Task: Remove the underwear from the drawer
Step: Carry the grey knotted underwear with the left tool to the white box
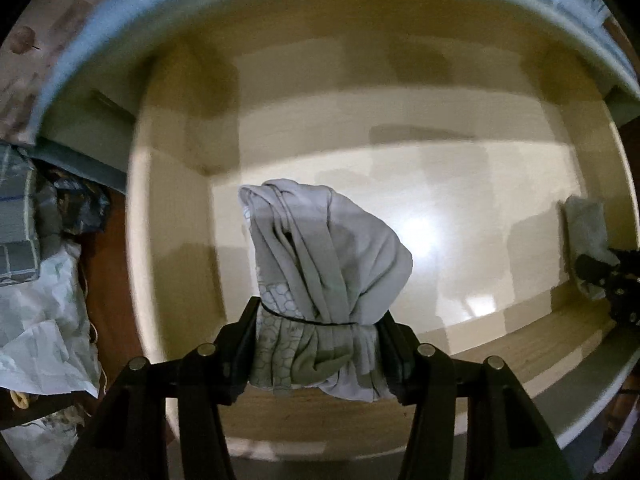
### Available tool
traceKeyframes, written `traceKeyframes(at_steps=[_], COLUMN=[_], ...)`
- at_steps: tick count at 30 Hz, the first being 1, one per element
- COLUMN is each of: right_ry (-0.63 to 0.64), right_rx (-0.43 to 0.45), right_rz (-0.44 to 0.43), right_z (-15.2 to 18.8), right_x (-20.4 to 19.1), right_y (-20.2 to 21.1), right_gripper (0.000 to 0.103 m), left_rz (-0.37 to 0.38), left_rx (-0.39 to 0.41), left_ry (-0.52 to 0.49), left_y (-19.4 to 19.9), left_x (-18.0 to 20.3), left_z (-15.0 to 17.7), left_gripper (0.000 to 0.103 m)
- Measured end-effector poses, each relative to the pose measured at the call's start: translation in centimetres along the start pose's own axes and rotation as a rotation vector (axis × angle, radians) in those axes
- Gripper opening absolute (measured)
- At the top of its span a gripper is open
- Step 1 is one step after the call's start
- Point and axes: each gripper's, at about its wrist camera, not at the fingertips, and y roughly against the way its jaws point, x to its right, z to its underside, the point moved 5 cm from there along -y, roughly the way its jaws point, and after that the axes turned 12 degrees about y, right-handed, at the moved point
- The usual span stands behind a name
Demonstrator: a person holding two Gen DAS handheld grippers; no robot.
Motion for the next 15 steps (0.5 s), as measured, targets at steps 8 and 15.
traceKeyframes(at_steps=[8, 15], right_ry=[0.029, 0.044], right_rx=[0.051, 0.096], right_rz=[0.029, 0.057], right_z=[1.0, 0.8], right_x=[0.1, -1.1], right_y=[-0.5, -0.9], right_gripper=[0.029, 0.029], left_rz=[-0.013, 0.053], left_rx=[0.18, 0.353], left_ry=[0.001, 0.044], left_y=[6.1, 12.3], left_x=[-0.5, -1.1], left_z=[0.2, -2.0], left_gripper=[0.054, 0.054])
